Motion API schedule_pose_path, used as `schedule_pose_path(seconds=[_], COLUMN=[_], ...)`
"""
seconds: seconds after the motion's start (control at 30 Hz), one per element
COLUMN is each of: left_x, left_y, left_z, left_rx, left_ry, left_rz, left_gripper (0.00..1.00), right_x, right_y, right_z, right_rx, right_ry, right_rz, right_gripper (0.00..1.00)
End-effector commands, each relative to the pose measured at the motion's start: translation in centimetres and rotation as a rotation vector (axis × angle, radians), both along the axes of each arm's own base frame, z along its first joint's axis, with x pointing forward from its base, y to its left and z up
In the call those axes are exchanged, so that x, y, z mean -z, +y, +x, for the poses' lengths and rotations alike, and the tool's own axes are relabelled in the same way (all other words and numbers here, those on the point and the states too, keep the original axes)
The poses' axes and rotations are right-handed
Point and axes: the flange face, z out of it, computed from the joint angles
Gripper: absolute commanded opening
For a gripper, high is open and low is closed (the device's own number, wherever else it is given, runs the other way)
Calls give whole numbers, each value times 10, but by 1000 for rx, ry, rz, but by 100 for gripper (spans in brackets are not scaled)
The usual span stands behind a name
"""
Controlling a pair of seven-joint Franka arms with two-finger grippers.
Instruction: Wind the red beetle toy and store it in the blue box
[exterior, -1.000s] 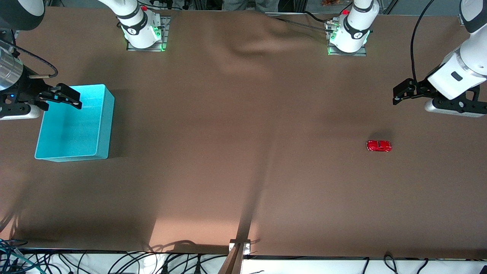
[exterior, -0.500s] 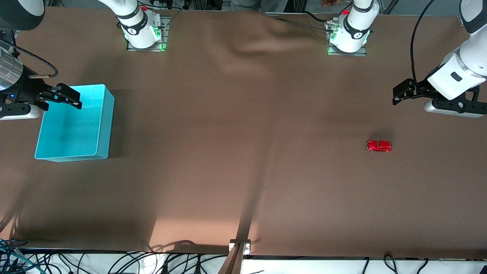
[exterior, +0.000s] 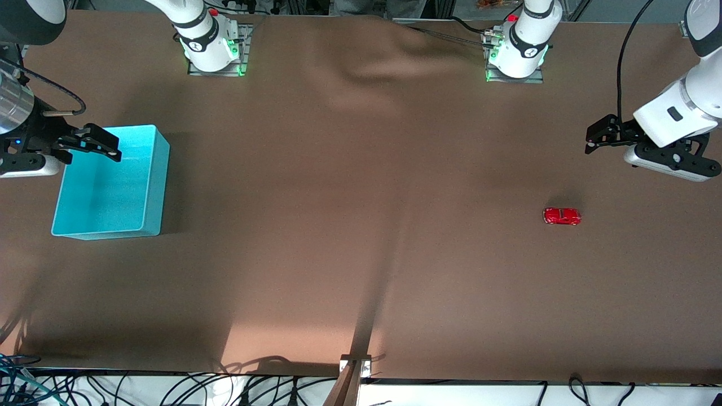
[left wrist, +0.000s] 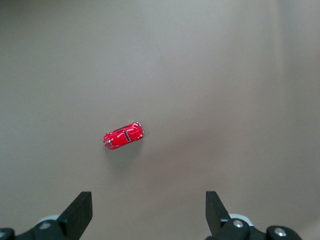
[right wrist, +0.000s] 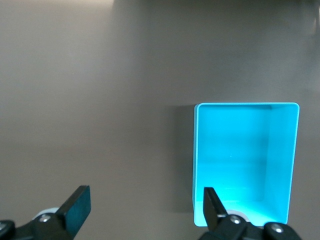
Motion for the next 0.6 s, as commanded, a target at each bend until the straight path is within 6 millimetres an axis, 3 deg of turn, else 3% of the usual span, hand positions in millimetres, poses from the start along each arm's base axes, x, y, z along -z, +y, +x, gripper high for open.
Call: schedule_pose_path(seconds=[0.0, 0.23, 0.27, 0.57], left_x=[33, 100, 134, 175], left_y=[16, 35, 54, 64], left_z=[5, 17, 25, 33], left_rx=[131, 300, 394, 581], left_ry=[42, 81, 58, 15], left_rz=[-24, -55, -66, -72], left_gripper=[100, 100, 100, 100], right_x=[-6, -5, -5, -5], right_y=[1, 1, 1, 1], right_z=[0, -1, -1, -1], right_rx=[-1, 1, 1, -1], right_ry=[-5, 3, 3, 3], right_rz=[0, 0, 0, 0], right_gripper=[100, 100, 100, 100])
